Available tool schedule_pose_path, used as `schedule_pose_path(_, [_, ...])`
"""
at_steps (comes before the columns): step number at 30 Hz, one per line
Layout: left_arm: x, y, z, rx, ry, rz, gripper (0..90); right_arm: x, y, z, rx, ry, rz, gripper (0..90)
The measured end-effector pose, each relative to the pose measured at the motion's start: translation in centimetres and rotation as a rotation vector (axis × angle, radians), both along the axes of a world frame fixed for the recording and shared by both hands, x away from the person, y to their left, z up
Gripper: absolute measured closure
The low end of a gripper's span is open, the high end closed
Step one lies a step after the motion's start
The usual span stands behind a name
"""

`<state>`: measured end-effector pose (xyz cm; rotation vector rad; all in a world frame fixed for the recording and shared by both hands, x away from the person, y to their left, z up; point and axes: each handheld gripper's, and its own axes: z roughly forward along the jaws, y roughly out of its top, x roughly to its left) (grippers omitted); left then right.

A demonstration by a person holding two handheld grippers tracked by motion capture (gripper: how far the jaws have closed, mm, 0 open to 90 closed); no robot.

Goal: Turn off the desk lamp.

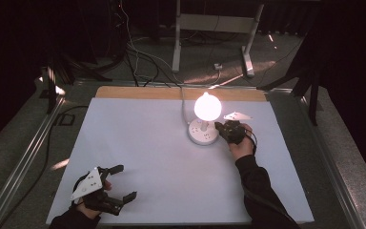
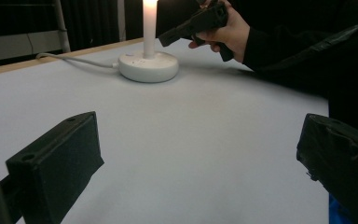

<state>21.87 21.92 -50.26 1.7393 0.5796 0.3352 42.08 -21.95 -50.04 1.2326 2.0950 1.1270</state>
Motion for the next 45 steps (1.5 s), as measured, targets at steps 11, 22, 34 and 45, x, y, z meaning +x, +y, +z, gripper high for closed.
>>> schedule_pose_path(11, [0.1,-0.03,-0.08,0.003,0.016,0.009,0.4,0.26,0.26,-0.41,-0.005,-0.007,-0.014,90.0])
schedule_pose_path(22, [0.11,-0.03,-0.09,-0.001,0.015,0.013,0.4,0.42,0.58,-0.69,-0.004,0.007,-0.005,90.0])
schedule_pose_path(34, [0.1,0.06,-0.06,-0.012,0.011,0.012,0.5,0.6,0.57,-1.06,0.009,0.017,-0.009,90.0])
schedule_pose_path(45, [0.21,0.06,-0.11,-0.013,0.015,0.014,0.5,0.36,0.44,-0.23,0.034,0.006,-0.026,90.0])
